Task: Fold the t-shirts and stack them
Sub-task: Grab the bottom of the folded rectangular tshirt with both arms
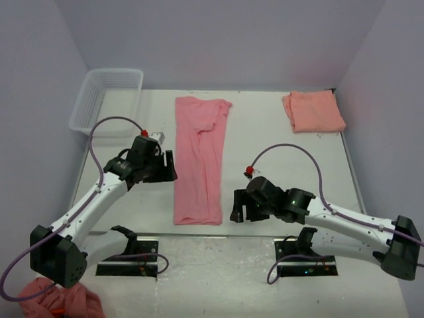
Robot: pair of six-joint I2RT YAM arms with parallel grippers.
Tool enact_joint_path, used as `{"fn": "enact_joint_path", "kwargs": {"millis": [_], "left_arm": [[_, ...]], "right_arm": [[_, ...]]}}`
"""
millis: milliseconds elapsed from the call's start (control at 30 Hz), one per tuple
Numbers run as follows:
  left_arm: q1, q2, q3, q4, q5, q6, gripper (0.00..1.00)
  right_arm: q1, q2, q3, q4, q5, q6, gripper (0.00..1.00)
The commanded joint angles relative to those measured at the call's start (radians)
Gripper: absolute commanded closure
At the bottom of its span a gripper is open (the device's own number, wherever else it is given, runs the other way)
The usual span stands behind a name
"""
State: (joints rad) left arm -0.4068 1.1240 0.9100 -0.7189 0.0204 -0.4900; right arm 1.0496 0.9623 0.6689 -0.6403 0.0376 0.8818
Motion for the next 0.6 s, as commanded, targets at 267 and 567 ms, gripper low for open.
{"fn": "enact_joint_path", "kwargs": {"millis": [267,567], "left_arm": [[0.005,-0.078,-0.287,0.127,0.294,-0.105,0.25],[0.005,-0.030,-0.336,0.156,0.231,-0.176,0.25]], "right_arm": [[-0.062,0.113,-0.155,0.410,-0.242,0.092,0.26],[-0.071,0.304,-0.155,0.530,-0.268,0.088,0.26]]}}
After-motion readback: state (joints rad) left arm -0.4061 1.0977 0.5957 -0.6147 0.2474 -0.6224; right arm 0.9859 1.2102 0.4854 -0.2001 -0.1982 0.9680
